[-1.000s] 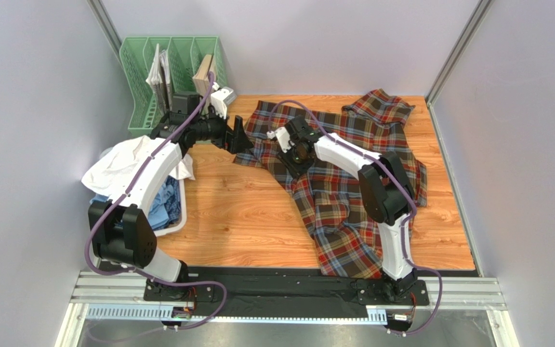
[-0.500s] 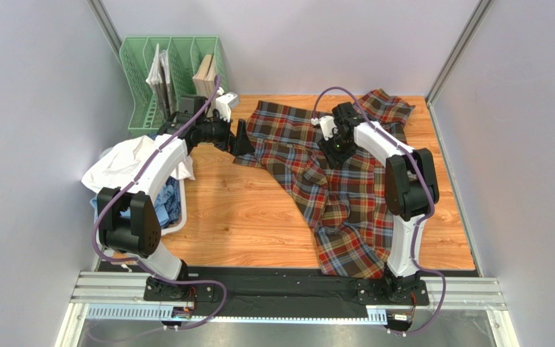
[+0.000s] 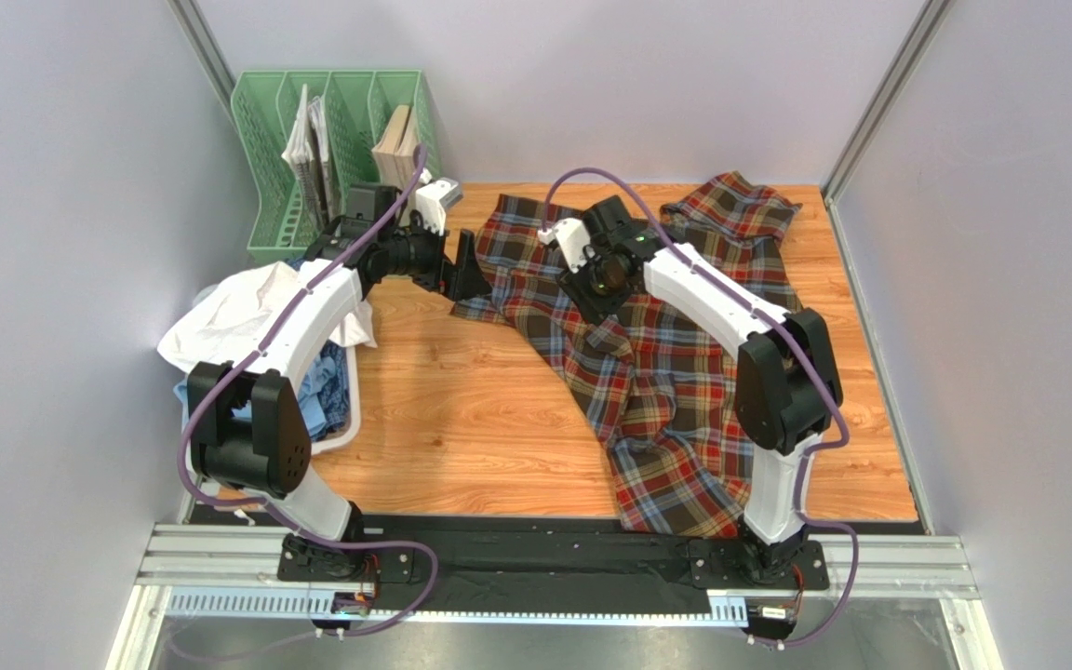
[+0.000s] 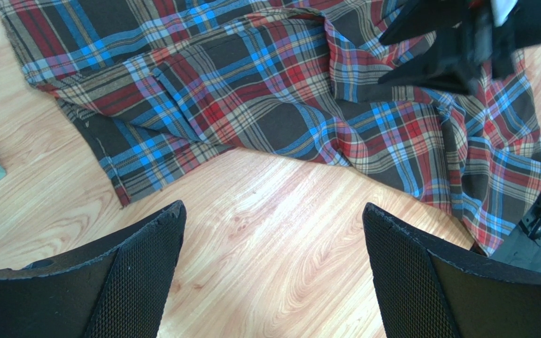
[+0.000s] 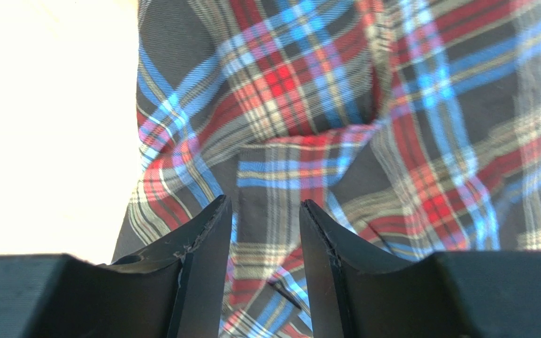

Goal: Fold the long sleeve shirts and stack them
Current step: Flatten the shirt out

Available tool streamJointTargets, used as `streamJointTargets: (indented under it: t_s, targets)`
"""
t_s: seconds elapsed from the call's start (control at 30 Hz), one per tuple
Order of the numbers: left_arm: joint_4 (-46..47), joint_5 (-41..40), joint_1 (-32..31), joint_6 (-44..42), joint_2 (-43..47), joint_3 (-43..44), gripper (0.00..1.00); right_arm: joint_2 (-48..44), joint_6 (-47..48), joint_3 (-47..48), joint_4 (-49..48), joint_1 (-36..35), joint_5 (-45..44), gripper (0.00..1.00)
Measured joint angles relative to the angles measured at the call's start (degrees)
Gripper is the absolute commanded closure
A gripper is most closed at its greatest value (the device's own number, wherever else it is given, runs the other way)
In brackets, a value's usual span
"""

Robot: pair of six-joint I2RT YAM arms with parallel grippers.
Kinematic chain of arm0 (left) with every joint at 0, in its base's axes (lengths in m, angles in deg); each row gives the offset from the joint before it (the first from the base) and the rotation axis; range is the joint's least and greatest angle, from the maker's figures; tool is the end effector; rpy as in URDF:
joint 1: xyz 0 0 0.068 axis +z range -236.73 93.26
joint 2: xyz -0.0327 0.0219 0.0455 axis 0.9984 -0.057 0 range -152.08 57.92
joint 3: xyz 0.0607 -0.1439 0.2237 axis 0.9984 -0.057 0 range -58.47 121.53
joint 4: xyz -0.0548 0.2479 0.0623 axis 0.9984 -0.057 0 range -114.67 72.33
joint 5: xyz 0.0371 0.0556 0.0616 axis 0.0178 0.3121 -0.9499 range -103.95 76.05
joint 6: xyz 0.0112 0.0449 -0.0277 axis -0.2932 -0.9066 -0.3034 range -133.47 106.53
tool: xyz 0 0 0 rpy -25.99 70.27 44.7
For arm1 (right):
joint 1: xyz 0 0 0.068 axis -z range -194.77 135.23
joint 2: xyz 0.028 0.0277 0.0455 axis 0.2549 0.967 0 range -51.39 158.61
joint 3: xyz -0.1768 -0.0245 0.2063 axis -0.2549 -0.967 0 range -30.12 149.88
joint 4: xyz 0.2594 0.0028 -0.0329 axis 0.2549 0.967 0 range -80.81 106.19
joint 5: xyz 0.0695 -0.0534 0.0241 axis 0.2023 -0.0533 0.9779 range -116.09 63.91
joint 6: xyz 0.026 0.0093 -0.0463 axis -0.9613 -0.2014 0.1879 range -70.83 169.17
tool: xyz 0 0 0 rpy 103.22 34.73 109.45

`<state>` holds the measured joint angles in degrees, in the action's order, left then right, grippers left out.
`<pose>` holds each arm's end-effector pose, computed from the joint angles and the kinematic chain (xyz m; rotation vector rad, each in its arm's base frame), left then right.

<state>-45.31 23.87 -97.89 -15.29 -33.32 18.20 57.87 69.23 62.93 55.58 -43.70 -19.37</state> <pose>0.3426 -0.0898 0.3052 0.5888 2.1795 -0.8425 0.3563 0.2018 0.2549 -1.1402 2.4105 0.2063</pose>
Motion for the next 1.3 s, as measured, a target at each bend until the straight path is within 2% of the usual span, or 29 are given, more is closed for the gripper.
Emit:
streamJointTargets:
  t_s: [0.2,0.53,0.7,0.8,1.07,1.2,1.27,1.3]
  targets:
    - [-0.5,-1.3,0.0,0.0,0.7,0.0,0.01,4.5,-0.3,0.0,-0.4,-1.5,-3.3,0.54]
    - [-0.6,-2.4,0.0,-0.2,1.5,0.0,0.01,8.8,-1.1,-0.2,-0.4,-1.3,-3.4,0.39]
    - [-0.9,-2.6,0.0,-0.2,1.5,0.0,0.01,9.1,-1.2,-0.2,-0.4,-1.3,-2.6,0.39]
    - [-0.9,-2.7,0.0,-0.2,1.5,0.0,0.01,10.2,-1.2,0.0,-0.3,-1.3,-2.4,0.41]
    - [-0.9,-3.0,0.2,-0.4,1.5,0.0,0.01,12.4,-1.2,0.5,0.3,-1.3,-2.5,0.64]
    - [-1.0,-3.0,0.5,-0.4,1.5,0.0,0.01,12.4,-1.2,1.2,1.1,-1.3,-2.5,0.67]
    - [-1.0,-3.0,0.5,-0.4,1.5,0.0,0.01,12.3,-1.2,1.6,1.6,-1.3,-2.4,0.74]
    - [-1.0,-3.0,0.6,-0.4,1.5,0.0,0.01,12.2,-1.3,2.0,2.1,-1.3,-2.3,0.81]
